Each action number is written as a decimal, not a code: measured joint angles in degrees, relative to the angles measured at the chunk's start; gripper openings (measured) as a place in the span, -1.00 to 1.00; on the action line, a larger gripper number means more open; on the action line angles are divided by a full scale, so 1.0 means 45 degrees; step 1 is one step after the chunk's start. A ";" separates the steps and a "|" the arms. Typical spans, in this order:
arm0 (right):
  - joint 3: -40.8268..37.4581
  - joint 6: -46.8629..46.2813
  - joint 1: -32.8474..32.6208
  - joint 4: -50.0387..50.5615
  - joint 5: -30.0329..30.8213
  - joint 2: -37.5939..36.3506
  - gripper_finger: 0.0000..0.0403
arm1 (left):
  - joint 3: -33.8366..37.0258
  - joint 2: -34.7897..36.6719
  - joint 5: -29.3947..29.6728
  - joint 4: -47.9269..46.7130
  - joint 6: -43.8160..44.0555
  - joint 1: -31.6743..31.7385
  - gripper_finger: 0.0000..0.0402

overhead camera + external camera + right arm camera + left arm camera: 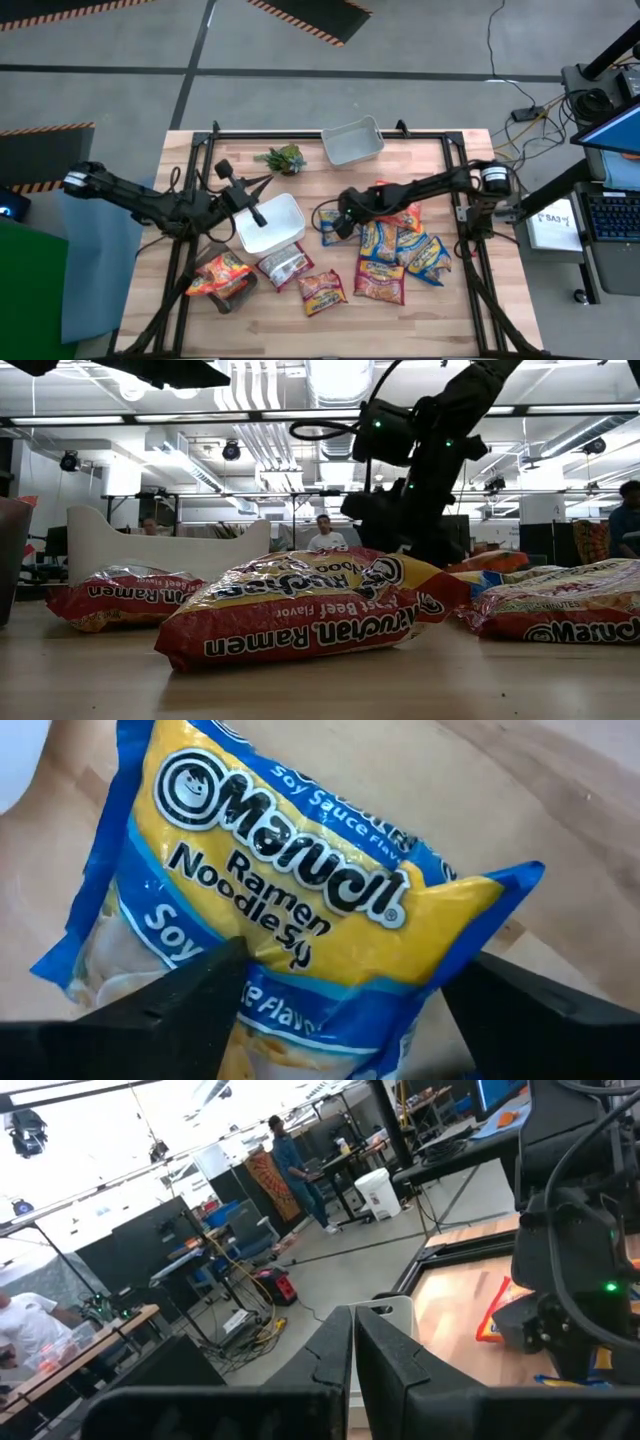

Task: Sort Maruchan noodles
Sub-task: Put the blue noodle pack into the gray bin, then put the red noodle pack into the white bin

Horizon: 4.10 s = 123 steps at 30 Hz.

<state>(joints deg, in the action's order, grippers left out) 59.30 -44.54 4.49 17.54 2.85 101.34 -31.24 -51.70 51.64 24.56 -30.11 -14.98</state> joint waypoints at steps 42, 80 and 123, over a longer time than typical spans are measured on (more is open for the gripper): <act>0.2374 0.4648 0.4025 0.1022 0.1416 -0.6140 -0.93 | 0.0000 -0.0094 0.0000 -0.0006 -0.0106 -0.0040 -1.00; 1.2656 0.8249 0.6261 1.2887 0.4726 0.3671 -0.94 | -0.0223 -0.0130 -0.0034 0.1319 -0.2848 -0.0035 -1.00; 0.3209 0.4703 0.1407 0.9691 0.0261 -0.4704 -0.21 | -0.0277 -0.0214 0.0005 0.0903 -0.2491 -0.0034 -1.00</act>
<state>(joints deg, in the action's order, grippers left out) 73.74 -23.38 10.82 61.15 4.03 80.17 -32.49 -52.66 51.66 28.62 -41.32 -15.14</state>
